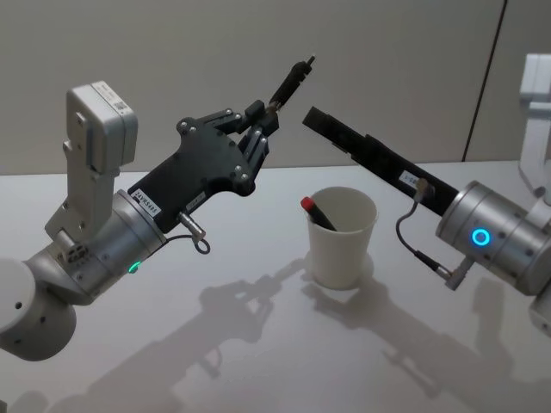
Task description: Place the pen into the pen holder.
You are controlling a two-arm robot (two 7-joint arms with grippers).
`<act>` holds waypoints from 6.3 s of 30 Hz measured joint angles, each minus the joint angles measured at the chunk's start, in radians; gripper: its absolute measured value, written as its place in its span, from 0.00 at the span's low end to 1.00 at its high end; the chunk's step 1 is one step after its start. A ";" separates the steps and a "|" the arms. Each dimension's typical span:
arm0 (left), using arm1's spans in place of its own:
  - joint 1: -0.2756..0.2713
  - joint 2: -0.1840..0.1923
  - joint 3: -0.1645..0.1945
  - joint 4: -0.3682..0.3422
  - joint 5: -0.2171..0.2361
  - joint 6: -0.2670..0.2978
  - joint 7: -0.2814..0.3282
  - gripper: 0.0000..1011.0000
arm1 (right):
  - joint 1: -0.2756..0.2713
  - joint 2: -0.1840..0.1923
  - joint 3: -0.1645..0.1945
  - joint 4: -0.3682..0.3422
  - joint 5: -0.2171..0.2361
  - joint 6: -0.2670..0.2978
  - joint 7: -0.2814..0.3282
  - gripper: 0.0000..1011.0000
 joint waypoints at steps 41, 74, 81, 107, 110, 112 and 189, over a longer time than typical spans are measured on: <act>0.000 0.000 0.000 0.000 0.000 0.000 0.000 0.14 | 0.047 -0.034 -0.053 0.032 0.118 -0.056 0.008 0.99; 0.000 0.000 0.000 0.000 0.000 0.000 0.000 0.14 | 0.105 -0.063 -0.095 0.107 0.103 -0.110 0.039 0.99; 0.000 0.000 0.000 0.000 0.000 0.000 0.000 0.14 | 0.107 -0.063 -0.098 0.110 0.103 -0.114 0.041 0.99; 0.000 0.000 0.000 0.000 0.000 0.000 0.000 0.14 | 0.110 -0.061 -0.102 0.116 0.104 -0.119 0.044 0.42; 0.000 0.000 0.000 0.000 0.000 0.000 0.000 0.14 | 0.110 -0.061 -0.102 0.116 0.104 -0.119 0.044 0.34; 0.000 0.000 0.000 0.000 0.000 0.000 0.000 0.14 | 0.110 -0.061 -0.102 0.116 0.104 -0.120 0.044 0.26; 0.000 0.000 0.000 0.000 0.000 0.000 0.000 0.99 | 0.106 -0.040 -0.098 0.095 0.039 -0.193 0.002 0.13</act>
